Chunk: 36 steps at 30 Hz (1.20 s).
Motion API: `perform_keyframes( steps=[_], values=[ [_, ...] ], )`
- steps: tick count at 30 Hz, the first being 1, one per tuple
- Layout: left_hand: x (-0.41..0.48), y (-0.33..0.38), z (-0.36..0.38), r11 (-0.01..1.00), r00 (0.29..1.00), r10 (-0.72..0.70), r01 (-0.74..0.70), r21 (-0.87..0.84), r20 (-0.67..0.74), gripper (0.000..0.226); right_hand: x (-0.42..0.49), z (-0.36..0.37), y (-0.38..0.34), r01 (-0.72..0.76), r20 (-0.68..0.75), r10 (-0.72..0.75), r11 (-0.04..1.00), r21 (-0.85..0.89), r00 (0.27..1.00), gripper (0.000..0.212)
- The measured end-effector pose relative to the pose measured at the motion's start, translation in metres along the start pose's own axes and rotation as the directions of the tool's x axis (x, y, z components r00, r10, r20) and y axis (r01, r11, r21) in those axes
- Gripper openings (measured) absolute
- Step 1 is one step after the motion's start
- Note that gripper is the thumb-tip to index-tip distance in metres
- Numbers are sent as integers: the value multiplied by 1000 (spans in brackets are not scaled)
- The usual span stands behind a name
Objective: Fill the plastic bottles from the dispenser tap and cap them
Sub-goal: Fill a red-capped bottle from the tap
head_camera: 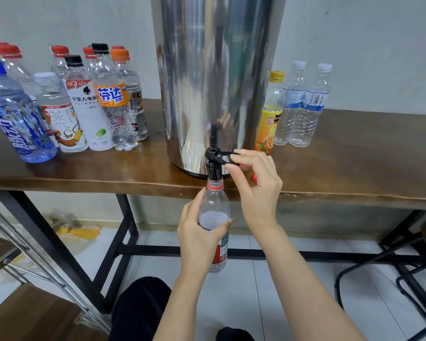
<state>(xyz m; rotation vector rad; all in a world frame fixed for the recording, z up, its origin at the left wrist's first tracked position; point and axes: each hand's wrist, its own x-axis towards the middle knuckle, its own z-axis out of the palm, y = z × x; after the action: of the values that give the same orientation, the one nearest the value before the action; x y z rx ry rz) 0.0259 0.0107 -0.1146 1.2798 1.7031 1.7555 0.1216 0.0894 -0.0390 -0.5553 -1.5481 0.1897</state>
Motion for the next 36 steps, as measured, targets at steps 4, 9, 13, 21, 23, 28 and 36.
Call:
perform_keyframes(
  steps=[4,9,13,21,23,28,36],
  values=[
    [0,1,0,1000,1000,7,-7,10,2,83,0,0,0,7,-6,-7,1000,5,1000,24],
    [0,1,0,1000,1000,5,-5,9,3,82,0,0,0,9,-3,-9,1000,13,1000,24],
    [0,2,0,1000,1000,-1,1,5,6,82,0,0,0,4,-4,-4,1000,7,1000,23],
    [-2,2,-1,1000,1000,-21,21,4,7,86,-2,1,0,-3,-7,3,1000,16,1000,25],
    [-2,3,-1,1000,1000,-24,24,5,8,86,-2,1,0,-9,-5,9,1000,16,1000,25],
    [-3,5,-2,1000,1000,-26,26,7,10,84,-2,2,0,-11,-13,12,1000,18,1000,22],
    [-2,6,-1,999,999,-34,34,4,7,84,-3,2,1,-11,-13,12,1000,22,1000,23]
  ],
)
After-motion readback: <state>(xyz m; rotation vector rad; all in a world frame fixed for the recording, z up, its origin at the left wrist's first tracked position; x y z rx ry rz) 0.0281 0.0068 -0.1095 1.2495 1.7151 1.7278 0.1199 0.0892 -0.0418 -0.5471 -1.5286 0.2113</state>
